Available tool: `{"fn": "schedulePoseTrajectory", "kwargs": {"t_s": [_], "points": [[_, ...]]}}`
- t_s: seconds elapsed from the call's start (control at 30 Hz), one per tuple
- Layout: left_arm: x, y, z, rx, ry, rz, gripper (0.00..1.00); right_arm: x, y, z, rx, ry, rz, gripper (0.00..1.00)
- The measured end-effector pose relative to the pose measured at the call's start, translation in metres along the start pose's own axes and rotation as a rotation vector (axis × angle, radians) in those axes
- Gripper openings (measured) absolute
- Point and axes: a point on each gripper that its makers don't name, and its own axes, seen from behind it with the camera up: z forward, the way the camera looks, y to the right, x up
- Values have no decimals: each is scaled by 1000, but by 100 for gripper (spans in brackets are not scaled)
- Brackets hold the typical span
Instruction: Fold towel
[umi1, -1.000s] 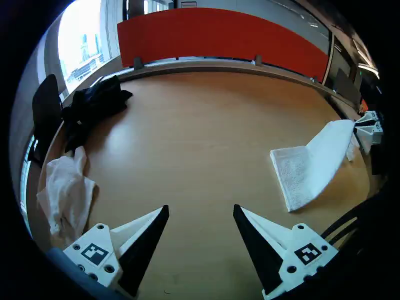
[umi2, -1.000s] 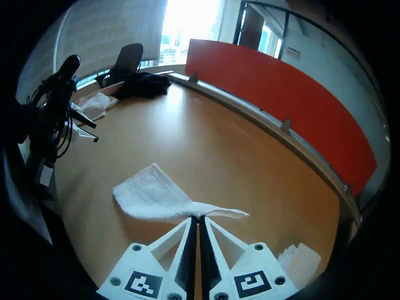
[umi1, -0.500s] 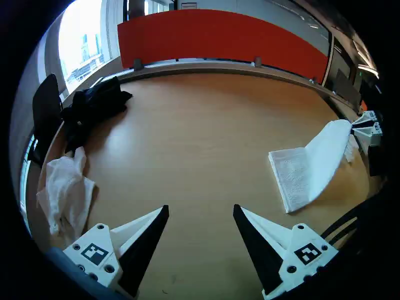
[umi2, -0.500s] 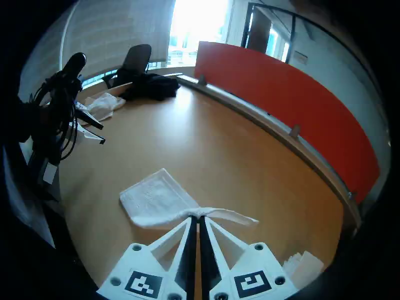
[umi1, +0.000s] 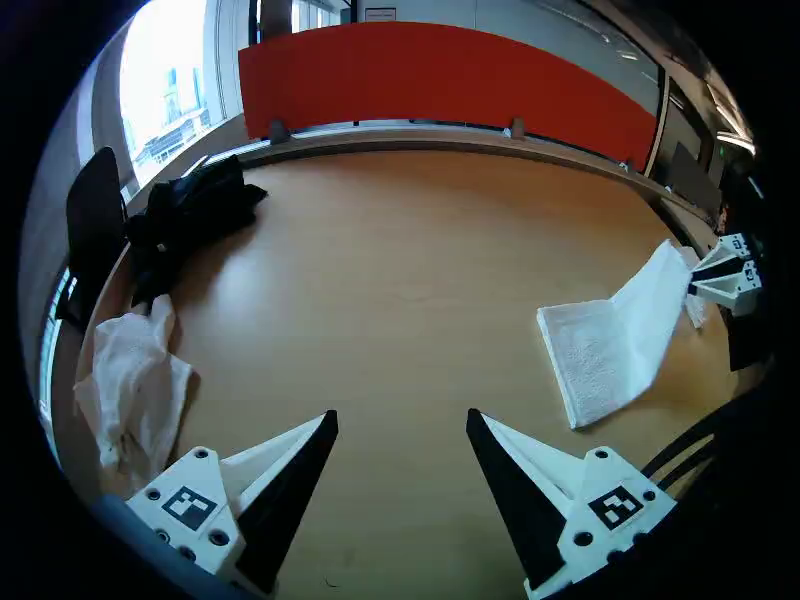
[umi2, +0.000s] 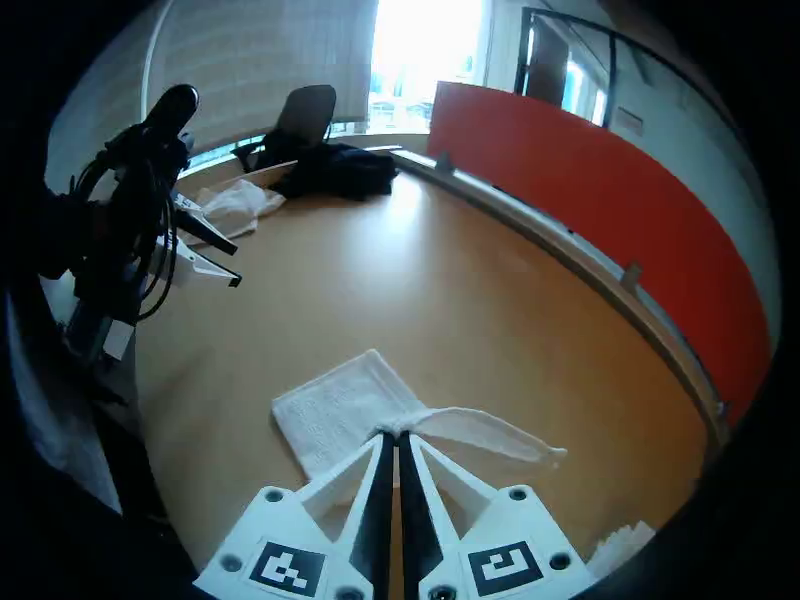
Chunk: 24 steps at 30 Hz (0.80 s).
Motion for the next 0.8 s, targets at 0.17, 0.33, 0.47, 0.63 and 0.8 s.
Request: {"fn": "schedulePoseTrajectory", "kwargs": {"t_s": [0.17,0.33,0.47,0.63,0.8], "points": [[-1,-2,-2,3,0,-3,96,1,-14,12,33,-2,0,7],[-2,-7,-5,9,2,-11,96,0,-23,22,58,-10,-3,7],[-3,-13,-7,17,2,-17,95,1,-31,29,79,-14,-6,7],[-6,-20,-10,28,2,-27,95,2,-45,36,117,-26,-11,8],[-9,-27,-12,37,0,-38,96,-4,-60,42,156,-48,-20,8]]}}
